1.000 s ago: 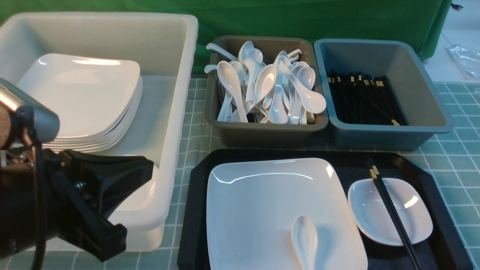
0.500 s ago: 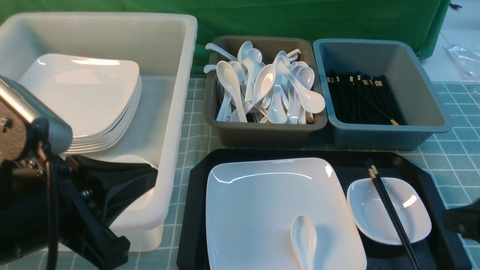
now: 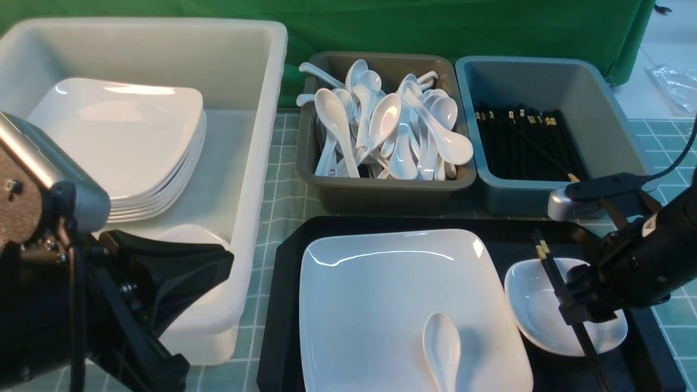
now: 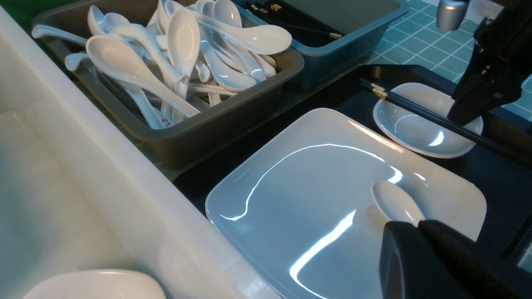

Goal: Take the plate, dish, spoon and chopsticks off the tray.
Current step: Use the right arm to grab a pair of chopsticks from the plate, then use the right arm to put the chopsticks into the small storage box on the right

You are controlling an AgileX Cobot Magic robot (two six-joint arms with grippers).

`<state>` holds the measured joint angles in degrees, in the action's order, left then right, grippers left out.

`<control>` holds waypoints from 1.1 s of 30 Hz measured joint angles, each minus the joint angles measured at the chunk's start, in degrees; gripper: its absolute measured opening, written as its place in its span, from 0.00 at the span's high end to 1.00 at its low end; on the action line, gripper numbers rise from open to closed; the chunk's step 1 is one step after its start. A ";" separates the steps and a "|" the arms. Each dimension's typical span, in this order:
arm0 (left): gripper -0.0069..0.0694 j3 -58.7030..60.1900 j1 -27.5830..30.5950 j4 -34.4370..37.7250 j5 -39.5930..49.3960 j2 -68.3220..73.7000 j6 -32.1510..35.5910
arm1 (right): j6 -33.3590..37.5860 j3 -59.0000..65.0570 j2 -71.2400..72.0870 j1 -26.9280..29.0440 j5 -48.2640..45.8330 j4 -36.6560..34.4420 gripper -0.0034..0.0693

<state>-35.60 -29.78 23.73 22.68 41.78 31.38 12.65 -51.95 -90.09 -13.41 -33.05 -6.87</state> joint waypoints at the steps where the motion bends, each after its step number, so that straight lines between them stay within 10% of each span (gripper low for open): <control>1: 0.89 0.00 0.00 0.00 0.00 0.00 0.00 | -0.13 -0.11 -1.27 0.00 0.86 0.16 0.34; 8: 0.89 0.00 0.00 0.00 0.18 0.00 0.00 | -0.13 -0.39 -8.13 0.05 6.89 0.29 0.37; 16: 0.89 0.00 0.00 0.00 0.30 0.00 0.07 | 1.64 -0.97 -8.93 0.06 6.54 0.66 0.78; 24: 0.89 0.00 0.00 0.06 0.18 0.00 1.41 | 3.13 -3.86 -0.74 -3.09 -4.95 0.33 0.79; 33: 0.89 -0.15 0.00 1.73 -3.78 -1.06 5.61 | 0.73 -39.38 -12.01 2.95 -1.40 -5.51 0.79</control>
<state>-35.75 -29.78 25.46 18.90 40.72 36.98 13.38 -91.33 -102.10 -10.46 -34.45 -12.38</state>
